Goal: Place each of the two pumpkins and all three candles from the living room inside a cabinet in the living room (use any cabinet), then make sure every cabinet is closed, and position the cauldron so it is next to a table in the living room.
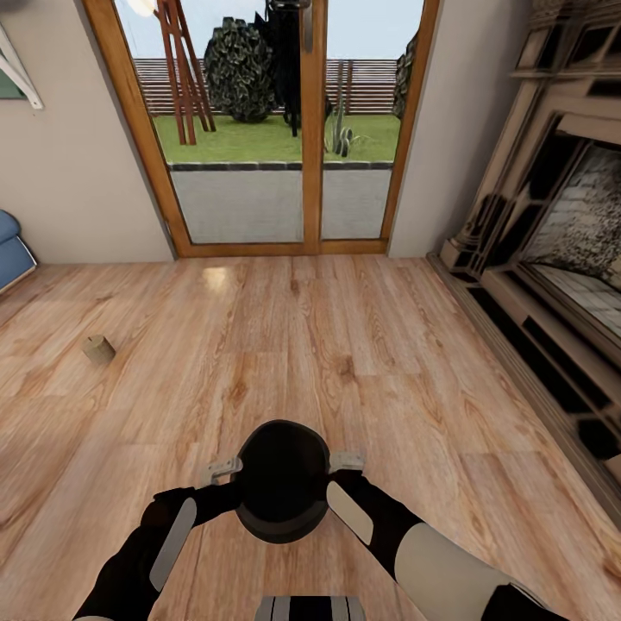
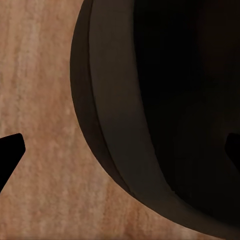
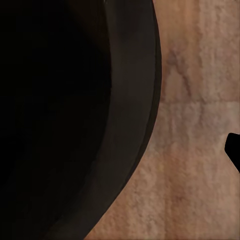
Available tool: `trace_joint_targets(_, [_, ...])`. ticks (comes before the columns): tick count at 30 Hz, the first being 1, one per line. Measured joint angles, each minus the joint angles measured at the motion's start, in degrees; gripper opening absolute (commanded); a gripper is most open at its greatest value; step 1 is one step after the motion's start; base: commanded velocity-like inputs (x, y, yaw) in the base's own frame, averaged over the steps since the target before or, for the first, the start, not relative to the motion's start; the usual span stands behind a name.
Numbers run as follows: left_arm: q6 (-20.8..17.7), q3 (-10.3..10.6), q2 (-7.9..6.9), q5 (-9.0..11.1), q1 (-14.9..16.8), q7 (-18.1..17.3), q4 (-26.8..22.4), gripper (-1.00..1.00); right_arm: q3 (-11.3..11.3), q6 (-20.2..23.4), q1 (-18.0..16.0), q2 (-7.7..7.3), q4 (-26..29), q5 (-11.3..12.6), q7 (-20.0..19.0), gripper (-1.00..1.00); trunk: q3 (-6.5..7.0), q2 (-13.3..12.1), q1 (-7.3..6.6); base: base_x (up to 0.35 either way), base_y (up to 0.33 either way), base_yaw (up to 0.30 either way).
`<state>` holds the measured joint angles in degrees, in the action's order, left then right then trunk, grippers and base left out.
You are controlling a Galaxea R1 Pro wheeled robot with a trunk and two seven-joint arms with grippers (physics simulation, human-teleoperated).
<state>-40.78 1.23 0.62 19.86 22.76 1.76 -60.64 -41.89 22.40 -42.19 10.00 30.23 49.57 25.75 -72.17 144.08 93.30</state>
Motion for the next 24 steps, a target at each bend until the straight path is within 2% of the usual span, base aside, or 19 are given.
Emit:
trace_joint_targets(6, [0.0, 0.0, 0.00, 0.0, 0.0, 0.0, 0.0, 1.00, -0.1, -0.1, 0.0, 0.00, 0.0, 0.0, 0.0, 1.00, 0.00, 0.0, 0.00, 0.000, 0.000, 0.000])
trace_joint_targets(9, [0.0, 0.0, 0.00, 0.0, 0.0, 0.0, 0.0, 1.00, -0.1, -0.2, 0.0, 0.00, 0.0, 0.0, 0.0, 1.00, -0.66, 0.0, 0.08, 0.000, 0.000, 0.000])
trace_joint_targets(15, [0.0, -0.1, 0.00, 0.0, 0.0, -0.1, 0.0, 1.00, -0.1, -0.3, 0.0, 0.00, 0.0, 0.0, 0.0, 1.00, -0.66, 0.0, 0.08, 0.000, 0.000, 0.000])
trace_joint_targets(19, [0.0, -0.1, 0.00, 0.0, 0.0, -0.1, 0.0, 1.00, -0.1, -0.5, 0.0, 0.00, 0.0, 0.0, 0.0, 1.00, -1.54, 0.1, 0.18, 0.000, 0.000, 0.000])
trace_joint_targets(24, [0.0, -0.1, -0.01, 0.0, 0.0, -0.1, 0.0, 1.00, -0.1, -0.5, 0.0, 0.00, 0.0, 0.0, 0.0, 1.00, -1.55, 0.1, 0.18, 0.000, 0.000, 0.000])
